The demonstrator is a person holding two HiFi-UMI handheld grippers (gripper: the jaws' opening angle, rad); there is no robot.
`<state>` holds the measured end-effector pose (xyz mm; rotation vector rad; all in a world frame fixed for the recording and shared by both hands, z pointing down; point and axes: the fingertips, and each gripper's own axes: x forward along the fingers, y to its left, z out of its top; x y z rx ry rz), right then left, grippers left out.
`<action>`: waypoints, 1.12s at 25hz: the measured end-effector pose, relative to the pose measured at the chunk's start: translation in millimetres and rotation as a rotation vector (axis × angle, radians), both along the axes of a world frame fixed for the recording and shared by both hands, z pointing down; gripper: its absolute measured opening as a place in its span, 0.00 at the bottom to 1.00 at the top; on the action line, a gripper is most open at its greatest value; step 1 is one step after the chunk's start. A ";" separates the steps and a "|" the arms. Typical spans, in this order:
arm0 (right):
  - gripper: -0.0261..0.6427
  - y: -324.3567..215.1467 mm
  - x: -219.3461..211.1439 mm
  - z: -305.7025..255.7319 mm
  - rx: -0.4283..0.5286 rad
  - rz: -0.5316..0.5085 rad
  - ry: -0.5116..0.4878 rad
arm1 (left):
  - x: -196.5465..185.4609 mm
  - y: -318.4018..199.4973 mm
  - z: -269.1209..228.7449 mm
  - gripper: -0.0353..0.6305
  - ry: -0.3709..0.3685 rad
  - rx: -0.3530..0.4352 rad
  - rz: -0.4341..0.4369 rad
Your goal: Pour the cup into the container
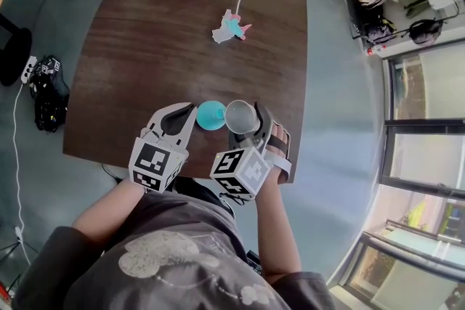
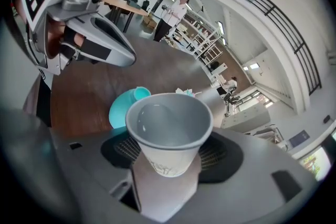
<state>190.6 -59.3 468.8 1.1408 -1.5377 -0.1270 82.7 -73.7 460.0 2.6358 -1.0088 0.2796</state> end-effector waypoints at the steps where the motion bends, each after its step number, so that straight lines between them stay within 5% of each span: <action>1: 0.48 0.1 0.6 -0.5 0.000 -0.002 0.013 | 0.7 -0.1 -0.5 0.06 0.004 0.001 0.000; 28: 0.48 1.7 1.8 -0.8 -0.032 -0.018 0.152 | 0.4 -1.3 4.5 0.06 0.017 -0.010 -0.007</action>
